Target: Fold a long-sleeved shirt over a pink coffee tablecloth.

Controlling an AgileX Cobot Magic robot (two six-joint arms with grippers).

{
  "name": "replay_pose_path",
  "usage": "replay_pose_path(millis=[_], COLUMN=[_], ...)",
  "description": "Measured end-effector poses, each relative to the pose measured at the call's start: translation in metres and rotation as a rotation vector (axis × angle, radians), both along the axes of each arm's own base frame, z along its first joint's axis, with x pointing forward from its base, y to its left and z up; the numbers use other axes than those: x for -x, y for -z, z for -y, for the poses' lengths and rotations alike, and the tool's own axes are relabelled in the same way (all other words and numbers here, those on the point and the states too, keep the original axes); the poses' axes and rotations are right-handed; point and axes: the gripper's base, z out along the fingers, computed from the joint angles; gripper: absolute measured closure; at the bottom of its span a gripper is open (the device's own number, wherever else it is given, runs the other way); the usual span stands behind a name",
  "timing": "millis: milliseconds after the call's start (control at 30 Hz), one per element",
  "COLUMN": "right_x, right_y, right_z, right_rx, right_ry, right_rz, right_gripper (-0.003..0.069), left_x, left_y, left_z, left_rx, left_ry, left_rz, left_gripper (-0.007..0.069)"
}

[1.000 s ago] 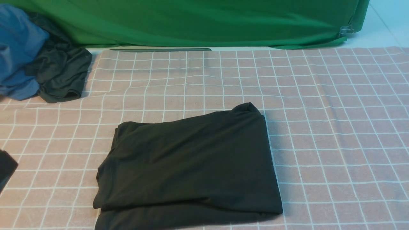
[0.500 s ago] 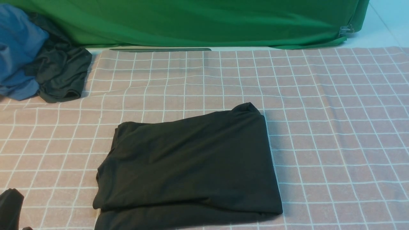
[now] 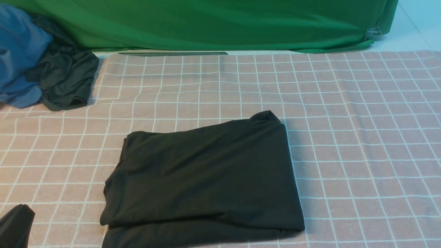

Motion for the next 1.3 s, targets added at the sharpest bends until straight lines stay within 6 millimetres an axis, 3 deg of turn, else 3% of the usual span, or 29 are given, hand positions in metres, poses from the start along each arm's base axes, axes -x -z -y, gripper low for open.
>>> replay_pose_path(millis=[967,1067,1200,1267,1300], right_x=[0.000,-0.006,-0.021,-0.032,-0.033], right_y=[0.002,0.014,0.051,0.092,0.099], right_z=[0.000,-0.001,-0.001,0.000,0.001], right_rx=[0.045,0.119,0.217,0.275,0.283], right_ry=[0.018,0.066,0.157,0.213,0.226], right_rz=[-0.003,-0.055,-0.181,-0.300,-0.319], right_gripper=[0.0424,0.0424,0.0424,0.0424,0.0423], left_x=[0.000,0.000,0.000,0.000,0.000], left_y=[0.000,0.000,0.000,0.000,0.000], left_z=[0.000,0.000,0.000,0.000,0.000], left_rx=[0.000,-0.001,-0.002,-0.002,-0.002], left_ry=[0.000,0.000,0.000,0.000,0.000], left_rz=[0.000,0.000,0.000,0.000,0.000], left_gripper=[0.0610,0.0610,0.0610,0.0610,0.0610])
